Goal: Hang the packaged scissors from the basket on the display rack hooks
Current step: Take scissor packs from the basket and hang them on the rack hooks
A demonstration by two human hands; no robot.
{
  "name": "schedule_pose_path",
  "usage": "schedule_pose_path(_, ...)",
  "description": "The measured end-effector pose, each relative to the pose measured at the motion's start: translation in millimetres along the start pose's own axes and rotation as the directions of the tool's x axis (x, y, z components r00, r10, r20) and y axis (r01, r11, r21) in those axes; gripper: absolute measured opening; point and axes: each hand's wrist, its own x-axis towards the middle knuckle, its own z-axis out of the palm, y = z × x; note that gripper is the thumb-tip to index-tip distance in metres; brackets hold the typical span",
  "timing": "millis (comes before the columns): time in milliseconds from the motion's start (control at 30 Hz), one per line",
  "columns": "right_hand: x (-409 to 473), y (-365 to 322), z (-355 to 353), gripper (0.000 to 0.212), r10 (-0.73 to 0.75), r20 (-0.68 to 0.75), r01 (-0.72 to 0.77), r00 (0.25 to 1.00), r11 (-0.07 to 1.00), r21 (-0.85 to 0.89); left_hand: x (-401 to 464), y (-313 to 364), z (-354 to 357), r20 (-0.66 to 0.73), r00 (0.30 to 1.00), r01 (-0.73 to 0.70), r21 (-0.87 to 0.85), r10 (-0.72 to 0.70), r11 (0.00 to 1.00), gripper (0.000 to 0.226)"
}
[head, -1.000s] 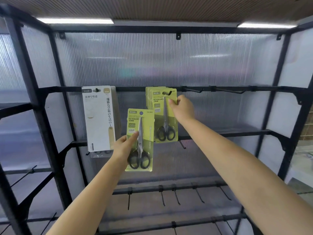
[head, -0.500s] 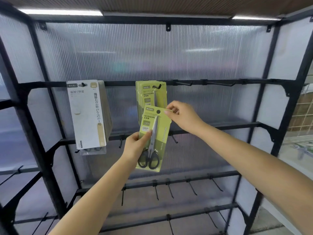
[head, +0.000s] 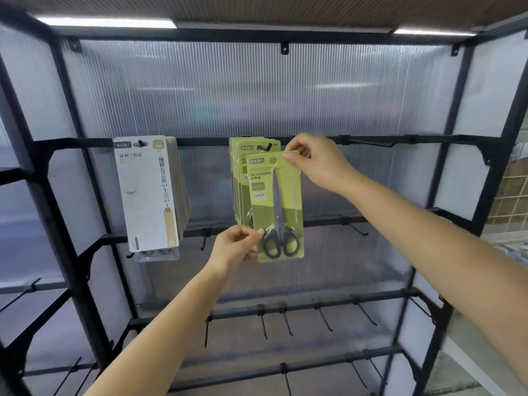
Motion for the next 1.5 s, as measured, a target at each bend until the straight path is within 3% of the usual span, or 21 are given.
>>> schedule_pose_path(367, 24, 0, 4, 0.016, 0.069, -0.091, -0.074, 0.993, 0.996, -0.044, 13, 16, -3, -0.074, 0.994, -0.078, 0.055, 0.082, 0.995, 0.013)
schedule_pose_path(600, 34, 7, 20, 0.016, 0.085, -0.11, -0.095, 0.99, 0.992, -0.085, 26, 10, -1, -0.151, 0.988, -0.019, 0.049, 0.026, 0.999, 0.018)
schedule_pose_path(833, 31, 7, 35, 0.021, -0.015, -0.147, -0.029, 0.989, 0.957, -0.29, 51, 6, -1, -0.278, 0.96, -0.006, 0.112, 0.037, 0.994, 0.019)
schedule_pose_path(1000, 22, 14, 45, 0.05, -0.033, 0.036, 0.047, 0.999, 0.853, -0.519, 66, 4, -4, -0.351, 0.935, 0.009, 0.178, 0.055, 0.984, 0.021)
schedule_pose_path(1200, 21, 17, 53, 0.07, 0.055, 0.132, 0.036, 0.99, 0.801, -0.598, 70, 4, -1, -0.36, 0.928, 0.009, 0.275, 0.094, 0.962, 0.024)
schedule_pose_path(1367, 20, 13, 52, 0.068, 0.076, 0.129, 0.016, 0.989, 0.802, -0.597, 67, 14, -3, -0.353, 0.927, 0.047, 0.439, 0.124, 0.897, 0.019)
schedule_pose_path(1500, 8, 7, 46, 0.064, 0.056, 0.094, 0.009, 0.994, 0.814, -0.58, 56, 27, -4, -0.307, 0.894, -0.045, 0.663, 0.326, 0.747, 0.019)
